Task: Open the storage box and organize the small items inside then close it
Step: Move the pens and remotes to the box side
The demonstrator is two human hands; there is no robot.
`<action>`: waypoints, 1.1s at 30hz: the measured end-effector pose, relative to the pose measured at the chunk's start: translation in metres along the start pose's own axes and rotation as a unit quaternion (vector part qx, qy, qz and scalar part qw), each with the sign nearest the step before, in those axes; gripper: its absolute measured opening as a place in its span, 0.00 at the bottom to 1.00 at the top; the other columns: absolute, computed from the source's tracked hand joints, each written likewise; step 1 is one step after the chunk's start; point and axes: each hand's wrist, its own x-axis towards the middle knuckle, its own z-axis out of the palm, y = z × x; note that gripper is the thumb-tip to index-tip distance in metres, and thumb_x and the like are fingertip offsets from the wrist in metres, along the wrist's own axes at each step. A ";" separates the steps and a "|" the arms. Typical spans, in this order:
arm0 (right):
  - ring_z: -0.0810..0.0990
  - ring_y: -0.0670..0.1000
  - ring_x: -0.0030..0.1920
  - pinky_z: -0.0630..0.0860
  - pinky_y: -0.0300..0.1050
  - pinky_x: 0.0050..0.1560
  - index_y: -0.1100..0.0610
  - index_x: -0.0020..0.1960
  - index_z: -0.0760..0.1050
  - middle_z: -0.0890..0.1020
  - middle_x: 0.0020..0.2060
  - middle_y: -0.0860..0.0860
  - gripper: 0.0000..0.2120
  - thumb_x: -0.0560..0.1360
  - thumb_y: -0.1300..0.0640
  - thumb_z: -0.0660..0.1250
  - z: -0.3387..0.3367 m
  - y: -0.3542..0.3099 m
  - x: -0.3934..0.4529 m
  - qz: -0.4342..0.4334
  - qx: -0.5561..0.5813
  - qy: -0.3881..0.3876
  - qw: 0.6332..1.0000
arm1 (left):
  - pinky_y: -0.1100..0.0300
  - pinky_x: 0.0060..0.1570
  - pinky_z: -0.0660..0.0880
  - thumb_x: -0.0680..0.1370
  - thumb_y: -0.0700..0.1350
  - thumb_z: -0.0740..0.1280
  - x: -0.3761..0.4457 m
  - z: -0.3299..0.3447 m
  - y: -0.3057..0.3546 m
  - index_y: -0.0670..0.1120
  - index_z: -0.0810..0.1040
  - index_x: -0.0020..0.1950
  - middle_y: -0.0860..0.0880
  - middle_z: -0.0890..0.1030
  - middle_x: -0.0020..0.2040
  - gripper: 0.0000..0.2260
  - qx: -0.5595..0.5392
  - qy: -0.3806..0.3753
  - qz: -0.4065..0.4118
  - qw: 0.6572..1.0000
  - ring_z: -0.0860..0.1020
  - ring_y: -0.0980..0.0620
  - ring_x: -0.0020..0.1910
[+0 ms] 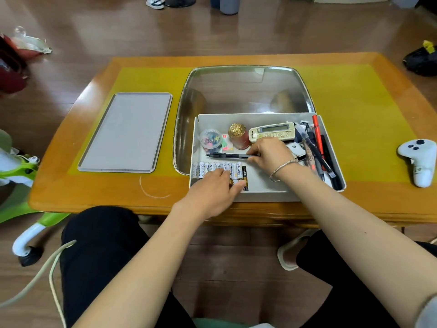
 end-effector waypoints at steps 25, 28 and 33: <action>0.78 0.58 0.53 0.74 0.47 0.50 0.55 0.54 0.79 0.80 0.51 0.55 0.14 0.73 0.67 0.62 0.017 -0.013 0.018 -0.057 -0.109 -0.077 0.989 | 0.44 0.74 0.46 0.80 0.60 0.48 0.037 -0.007 -0.003 0.47 0.45 0.79 0.45 0.42 0.79 0.31 0.029 -0.079 -0.070 0.994 0.40 0.45 0.78; 0.78 0.58 0.54 0.75 0.48 0.50 0.54 0.55 0.79 0.80 0.53 0.55 0.16 0.72 0.67 0.62 0.016 -0.012 0.017 -0.056 -0.109 -0.077 0.989 | 0.45 0.74 0.43 0.81 0.58 0.47 0.048 -0.008 -0.001 0.47 0.44 0.79 0.45 0.42 0.79 0.30 0.041 -0.066 -0.075 0.994 0.40 0.44 0.77; 0.78 0.59 0.51 0.74 0.47 0.47 0.54 0.53 0.80 0.80 0.50 0.56 0.16 0.71 0.68 0.62 0.015 -0.012 0.017 -0.051 -0.099 -0.080 0.991 | 0.43 0.74 0.47 0.81 0.57 0.48 0.056 -0.009 -0.003 0.46 0.53 0.78 0.42 0.52 0.78 0.28 0.071 -0.061 -0.084 0.992 0.48 0.42 0.77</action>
